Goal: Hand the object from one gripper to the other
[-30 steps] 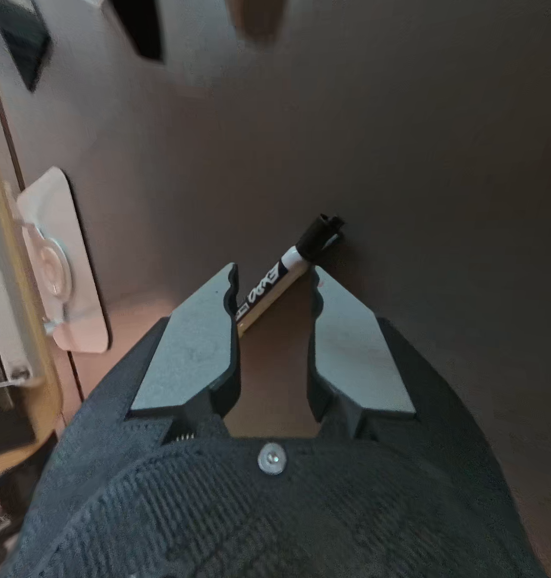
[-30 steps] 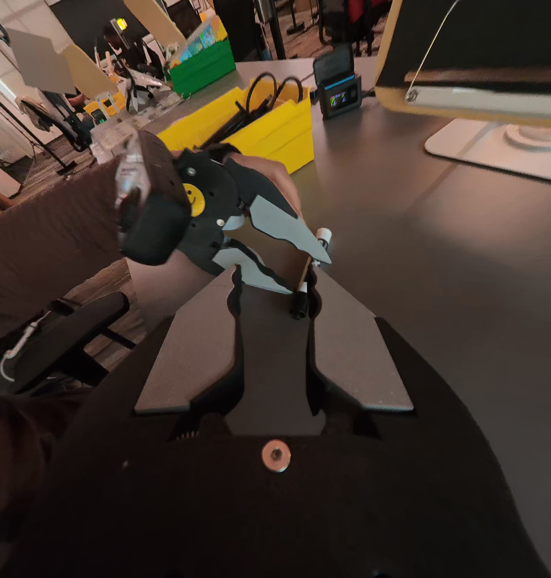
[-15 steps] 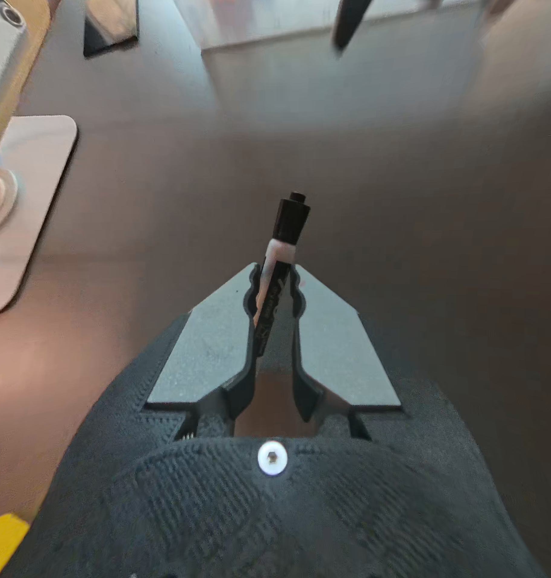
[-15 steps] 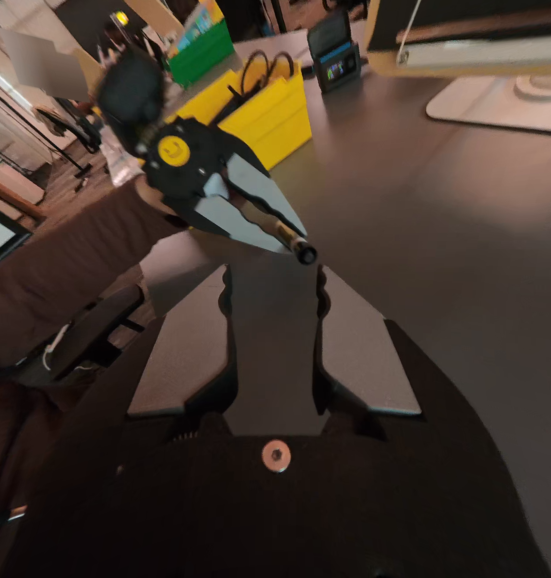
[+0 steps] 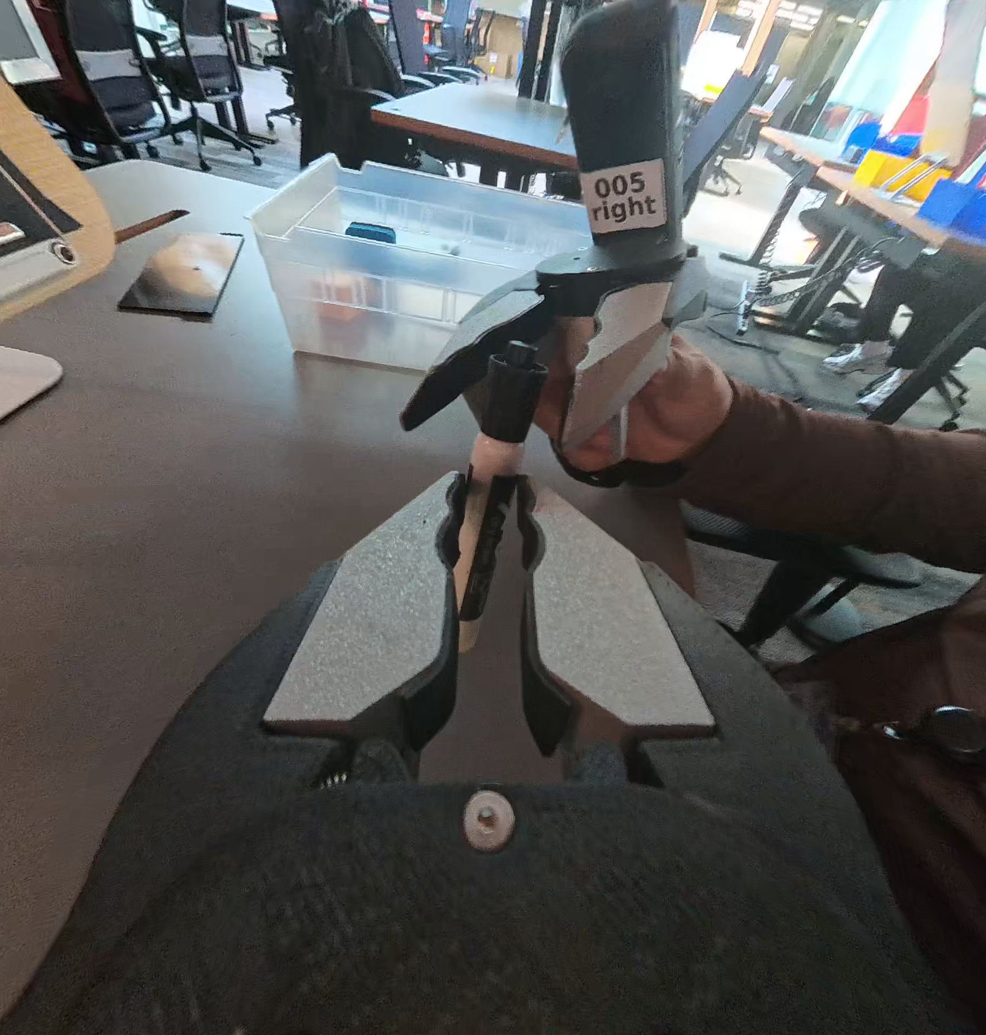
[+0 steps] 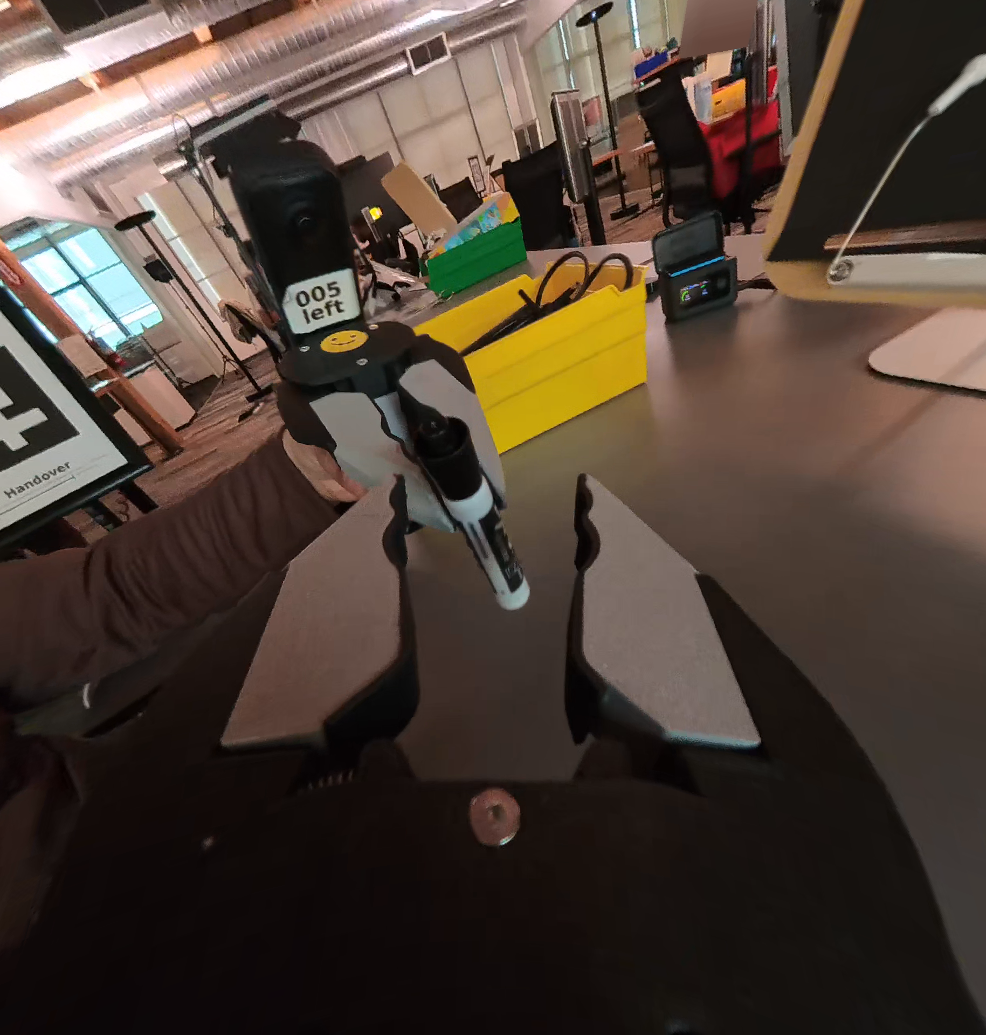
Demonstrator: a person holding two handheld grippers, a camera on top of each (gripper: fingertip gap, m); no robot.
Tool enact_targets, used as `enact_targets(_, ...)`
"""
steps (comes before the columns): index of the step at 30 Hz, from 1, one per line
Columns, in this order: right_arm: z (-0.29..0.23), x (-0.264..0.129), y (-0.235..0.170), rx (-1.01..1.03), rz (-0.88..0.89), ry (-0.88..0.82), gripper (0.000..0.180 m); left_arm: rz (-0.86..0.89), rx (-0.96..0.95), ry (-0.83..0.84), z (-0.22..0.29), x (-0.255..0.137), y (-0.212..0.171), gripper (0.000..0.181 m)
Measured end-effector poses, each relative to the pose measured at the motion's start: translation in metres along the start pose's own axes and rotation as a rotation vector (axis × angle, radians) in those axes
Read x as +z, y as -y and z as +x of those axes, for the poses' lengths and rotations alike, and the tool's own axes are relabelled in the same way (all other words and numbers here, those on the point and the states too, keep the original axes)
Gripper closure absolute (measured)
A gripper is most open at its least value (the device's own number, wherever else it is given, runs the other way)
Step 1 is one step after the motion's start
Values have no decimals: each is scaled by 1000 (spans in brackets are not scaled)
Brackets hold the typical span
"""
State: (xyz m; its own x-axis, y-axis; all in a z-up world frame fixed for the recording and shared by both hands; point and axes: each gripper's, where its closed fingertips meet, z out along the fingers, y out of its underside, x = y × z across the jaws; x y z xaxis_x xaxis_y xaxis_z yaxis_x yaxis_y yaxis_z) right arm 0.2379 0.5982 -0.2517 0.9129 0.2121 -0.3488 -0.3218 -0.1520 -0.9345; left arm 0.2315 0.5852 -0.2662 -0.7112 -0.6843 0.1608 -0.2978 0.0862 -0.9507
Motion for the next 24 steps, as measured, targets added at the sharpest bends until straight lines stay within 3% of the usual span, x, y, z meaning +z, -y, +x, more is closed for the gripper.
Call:
enact_targets(2,-3,2,-2,-27,-11,-4,135,1,-14,-8,6,7,-3,166)
enact_targets(4,-9,2,-7,-63,-44,17,164,-2,-16,9,8,13,-7,167)
enact_targets(8,7,-6,-4,-122,-90,-129,164,12,6,102,0,15,-12,167)
enact_targets(14,-4,-20,16,-81,-45,-101,164,-13,121,164,13,18,-14,134)
enact_targets(18,-21,-23,26,-96,-8,-38,164,-31,201,174,24,24,-13,142)
enact_targets(22,-35,-26,29,-109,-22,11,164,-22,281,220,23,23,-4,164)
enact_targets(24,-44,-32,29,-116,-52,50,152,-41,329,257,20,19,-1,165)
